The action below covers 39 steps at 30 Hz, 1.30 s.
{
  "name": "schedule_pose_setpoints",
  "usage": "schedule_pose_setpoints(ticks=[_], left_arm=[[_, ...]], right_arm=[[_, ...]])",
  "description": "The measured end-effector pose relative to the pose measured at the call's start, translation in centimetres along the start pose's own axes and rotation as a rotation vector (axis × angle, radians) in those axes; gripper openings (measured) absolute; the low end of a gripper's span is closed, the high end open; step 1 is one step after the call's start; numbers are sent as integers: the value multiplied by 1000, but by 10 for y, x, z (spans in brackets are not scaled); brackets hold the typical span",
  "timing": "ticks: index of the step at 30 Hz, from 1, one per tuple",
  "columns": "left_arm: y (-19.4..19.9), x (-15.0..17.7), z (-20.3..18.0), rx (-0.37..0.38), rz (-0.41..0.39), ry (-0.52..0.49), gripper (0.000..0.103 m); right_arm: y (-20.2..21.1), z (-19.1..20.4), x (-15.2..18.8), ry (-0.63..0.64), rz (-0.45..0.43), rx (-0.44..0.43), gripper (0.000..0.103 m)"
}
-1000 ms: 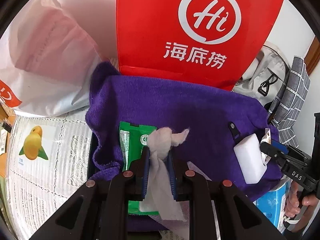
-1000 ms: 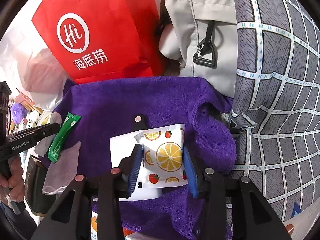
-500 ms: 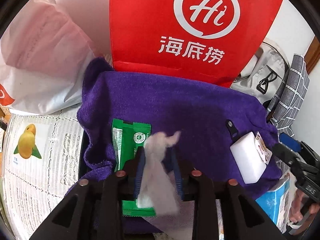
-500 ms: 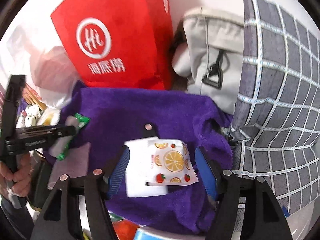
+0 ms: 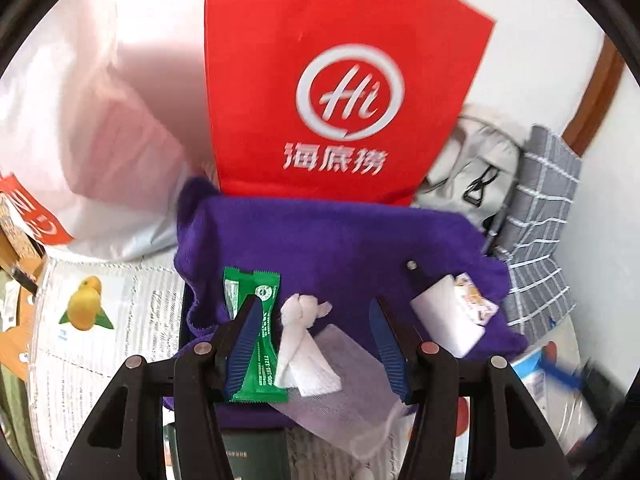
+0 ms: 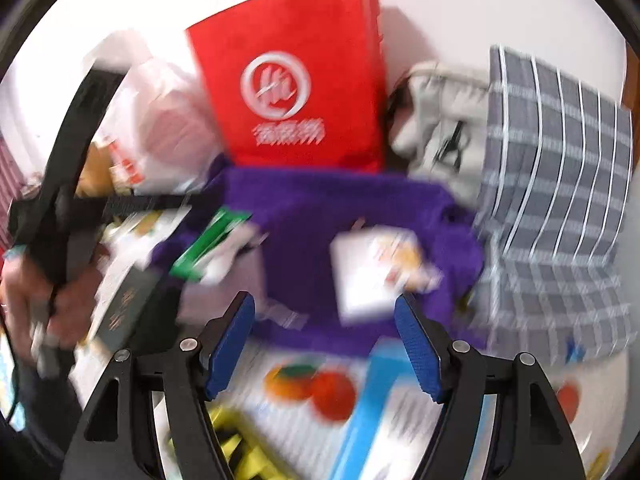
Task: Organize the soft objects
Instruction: 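Move both tools back over the bed, right tool toward the yellow adidas bag, then grasp the yellow adidas bag with the right tool while the left tool grasps the black watch strap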
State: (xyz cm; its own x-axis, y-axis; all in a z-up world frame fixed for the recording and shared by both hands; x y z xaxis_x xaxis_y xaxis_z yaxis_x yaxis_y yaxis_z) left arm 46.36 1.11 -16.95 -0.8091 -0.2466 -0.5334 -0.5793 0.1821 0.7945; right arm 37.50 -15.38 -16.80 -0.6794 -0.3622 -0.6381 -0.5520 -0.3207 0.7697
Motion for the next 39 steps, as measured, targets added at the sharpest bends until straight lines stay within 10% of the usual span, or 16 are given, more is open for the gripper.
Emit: schedule_pose_setpoints(ticks=[9,23,32,33,39], left_arm=[[39,49,-1,15,27,-55,53],[79,136,68,-14,70,41,53],[87,165,83,-25,93,67,53],[89,167,83,-28,93,65,53],[107,173,81,-48,78,56,53]], right_arm=[[13,82,74,210,85,-31,72],[-22,97,119,329,167,104,71],[-7,87,113,233,132,142,36],[-3,87,112,218,125,134,10],[27,85,109,155,75,134,10]])
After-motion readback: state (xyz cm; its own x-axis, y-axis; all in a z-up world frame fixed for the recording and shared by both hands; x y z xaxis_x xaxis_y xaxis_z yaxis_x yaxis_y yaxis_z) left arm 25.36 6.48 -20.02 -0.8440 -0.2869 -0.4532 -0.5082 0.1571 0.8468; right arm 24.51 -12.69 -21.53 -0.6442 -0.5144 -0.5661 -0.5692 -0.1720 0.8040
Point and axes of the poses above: each gripper's, at about its wrist camera, not at the fingertips, and y roughly against the way its jaws point, z to its left, x to its underside, the point moved 8 cm from there along -y, roughly the way its jaws point, and after that the axes turned 13 degrees about y, right-handed, at the moved point
